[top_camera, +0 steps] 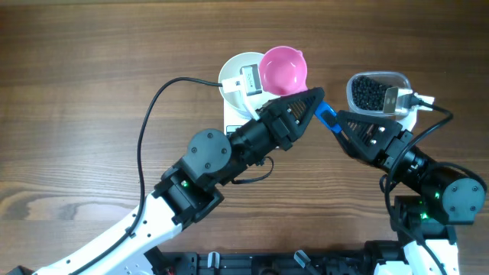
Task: Scoop item into bowl and weigh 150g on scale
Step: 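Grasp the blue handle with the right gripper beside the left gripper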
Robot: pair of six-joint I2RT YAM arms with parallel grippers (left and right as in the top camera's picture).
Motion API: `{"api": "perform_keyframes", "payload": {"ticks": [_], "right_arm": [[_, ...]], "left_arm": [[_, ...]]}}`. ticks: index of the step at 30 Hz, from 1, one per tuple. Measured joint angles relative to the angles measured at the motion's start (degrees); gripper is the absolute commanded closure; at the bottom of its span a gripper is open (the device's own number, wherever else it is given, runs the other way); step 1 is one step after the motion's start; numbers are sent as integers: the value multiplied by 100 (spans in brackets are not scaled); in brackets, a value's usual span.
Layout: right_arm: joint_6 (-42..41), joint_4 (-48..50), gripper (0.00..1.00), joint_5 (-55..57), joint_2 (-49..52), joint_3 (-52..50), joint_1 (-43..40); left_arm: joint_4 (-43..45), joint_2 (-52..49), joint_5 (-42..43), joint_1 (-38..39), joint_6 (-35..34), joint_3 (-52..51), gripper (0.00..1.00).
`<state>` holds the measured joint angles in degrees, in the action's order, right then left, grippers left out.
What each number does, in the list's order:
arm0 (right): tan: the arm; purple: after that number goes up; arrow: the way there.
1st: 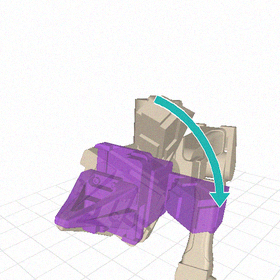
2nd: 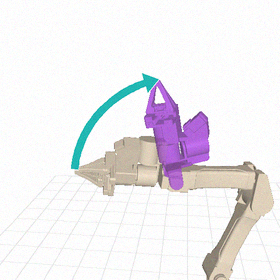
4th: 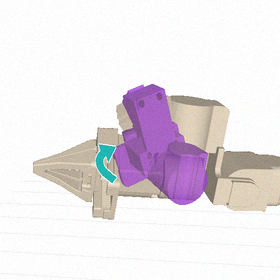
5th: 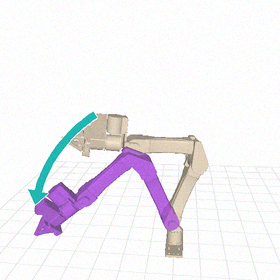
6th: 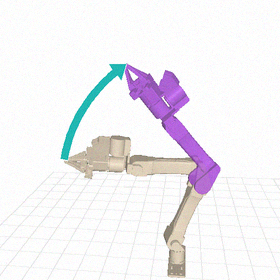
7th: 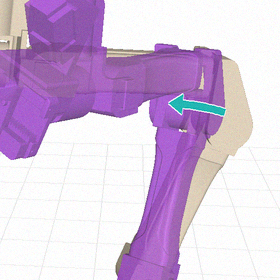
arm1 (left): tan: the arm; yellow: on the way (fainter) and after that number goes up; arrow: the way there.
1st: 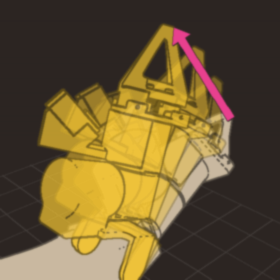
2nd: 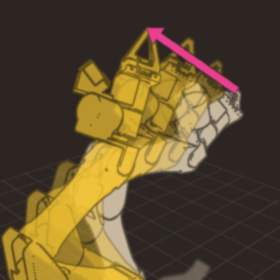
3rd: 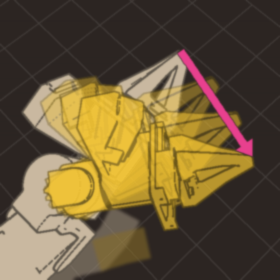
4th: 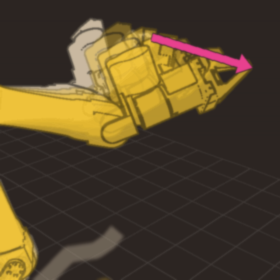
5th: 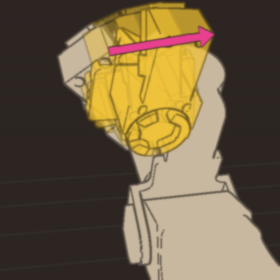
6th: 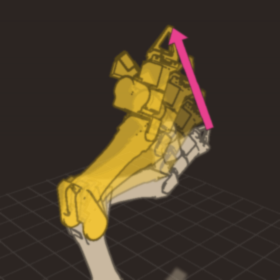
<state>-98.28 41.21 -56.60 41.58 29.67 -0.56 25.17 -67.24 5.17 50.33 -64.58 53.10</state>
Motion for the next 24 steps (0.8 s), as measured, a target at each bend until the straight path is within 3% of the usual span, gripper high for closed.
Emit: {"api": "perform_keyframes", "payload": {"ticks": [4,13,24], "right_arm": [[-52,-2,46,-109,0,0,0],[-74,0,58,-236,0,0,0],[-74,0,57,-149,0,0,0]], "left_arm": [[66,-118,0,0,0,0,96],[210,-214,-44,0,0,0,96],[210,-214,-68,42,0,0,96]]}}
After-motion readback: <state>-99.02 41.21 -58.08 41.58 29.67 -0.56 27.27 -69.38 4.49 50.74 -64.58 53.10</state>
